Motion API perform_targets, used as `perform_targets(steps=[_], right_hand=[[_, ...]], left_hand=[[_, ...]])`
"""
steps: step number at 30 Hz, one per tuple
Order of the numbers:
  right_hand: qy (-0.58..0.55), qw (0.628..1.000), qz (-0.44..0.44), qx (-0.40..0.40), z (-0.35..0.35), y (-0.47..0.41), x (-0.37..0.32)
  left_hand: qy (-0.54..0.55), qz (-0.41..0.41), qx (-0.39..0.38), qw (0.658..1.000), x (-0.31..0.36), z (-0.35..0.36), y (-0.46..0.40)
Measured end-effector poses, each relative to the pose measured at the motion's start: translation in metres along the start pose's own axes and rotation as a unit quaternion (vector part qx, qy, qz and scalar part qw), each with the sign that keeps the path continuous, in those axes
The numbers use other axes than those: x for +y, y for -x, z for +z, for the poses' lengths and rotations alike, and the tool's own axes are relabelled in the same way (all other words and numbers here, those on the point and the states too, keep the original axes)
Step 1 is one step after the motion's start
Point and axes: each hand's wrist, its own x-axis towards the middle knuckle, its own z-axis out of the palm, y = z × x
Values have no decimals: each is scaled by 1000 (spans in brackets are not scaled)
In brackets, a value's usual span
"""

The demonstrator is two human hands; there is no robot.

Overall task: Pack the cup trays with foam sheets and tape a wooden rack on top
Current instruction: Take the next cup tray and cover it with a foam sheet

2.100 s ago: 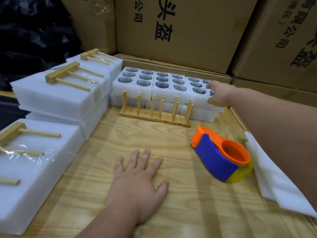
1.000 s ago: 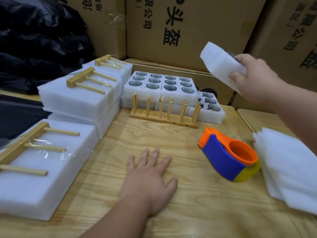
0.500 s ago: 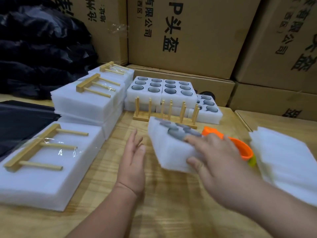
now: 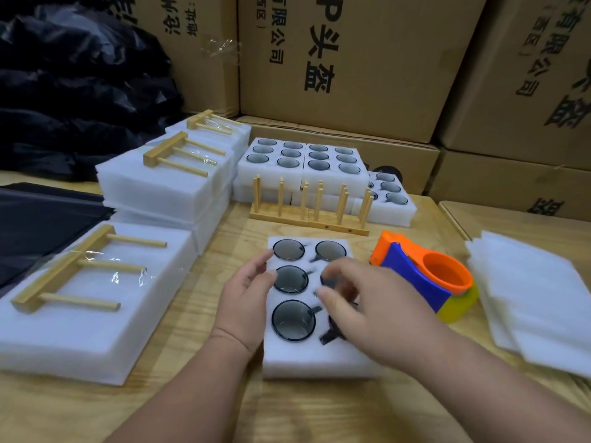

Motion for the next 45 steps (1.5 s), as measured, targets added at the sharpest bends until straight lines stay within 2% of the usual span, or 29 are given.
perform_targets(steps=[2,6,8,14,25,35,40,45], right_hand=[[-30,999,28,-20,-1,-20,5],[27,973,81,-212,2,-46,18],[19,964,89,-252,6,-50,24],[-35,964,101,-242,12,-51,27],[-42,967,88,-234,13,-41,27],[-27,973,92,-211,13,-22,25],[22,986,93,-138,26,0,16],[90,980,83,-156,32,-7,5]], left_hand=[[-11,8,9,1000,0,1,1],[28,6,17,999,-3,1,1],[19,6,18,1000,-3,0,2],[18,12,17,1000,0,1,3],[-29,30,8,999,1,0,6],[29,15,15,999,0,4,2],[41,34,34,998,-5,9,1],[56,37,32,997,-9,9,-3]])
